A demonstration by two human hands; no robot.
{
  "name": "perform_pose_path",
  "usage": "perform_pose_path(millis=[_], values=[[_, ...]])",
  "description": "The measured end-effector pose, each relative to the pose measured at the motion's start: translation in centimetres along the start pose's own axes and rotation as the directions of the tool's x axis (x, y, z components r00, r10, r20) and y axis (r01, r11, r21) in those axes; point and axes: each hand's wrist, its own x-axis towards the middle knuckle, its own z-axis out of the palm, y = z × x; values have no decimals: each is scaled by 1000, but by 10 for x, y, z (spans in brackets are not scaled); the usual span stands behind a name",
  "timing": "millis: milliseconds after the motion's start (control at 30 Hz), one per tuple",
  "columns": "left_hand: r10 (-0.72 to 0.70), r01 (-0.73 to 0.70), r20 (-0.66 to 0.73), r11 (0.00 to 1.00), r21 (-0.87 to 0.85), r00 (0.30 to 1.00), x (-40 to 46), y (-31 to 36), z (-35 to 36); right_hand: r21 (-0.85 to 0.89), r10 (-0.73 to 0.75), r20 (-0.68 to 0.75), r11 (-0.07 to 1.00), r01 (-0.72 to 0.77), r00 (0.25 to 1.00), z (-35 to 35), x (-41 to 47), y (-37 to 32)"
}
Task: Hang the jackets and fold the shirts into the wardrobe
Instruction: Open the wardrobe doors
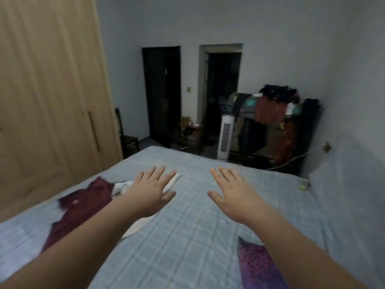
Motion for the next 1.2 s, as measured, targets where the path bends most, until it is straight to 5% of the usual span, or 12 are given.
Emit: perform_pose_path(millis=[400, 700, 1067, 1200], values=[[-423, 421, 40, 906, 50, 905, -153, -153, 11, 142, -449, 88, 889, 435, 889, 76, 57, -181], [-515, 515, 56, 857, 7, 855, -226, -289, 39, 128, -498, 129, 866, 484, 858, 122, 101, -320], [-472, 468, 68, 882, 60, 879, -279, -500, 29, 126, -429, 175, 903, 411, 886, 161, 151, -516], [-564, 563, 36, 825, 42, 825, -320, -579, 19, 139, -509, 178, 860, 490, 842, 170, 173, -603]])
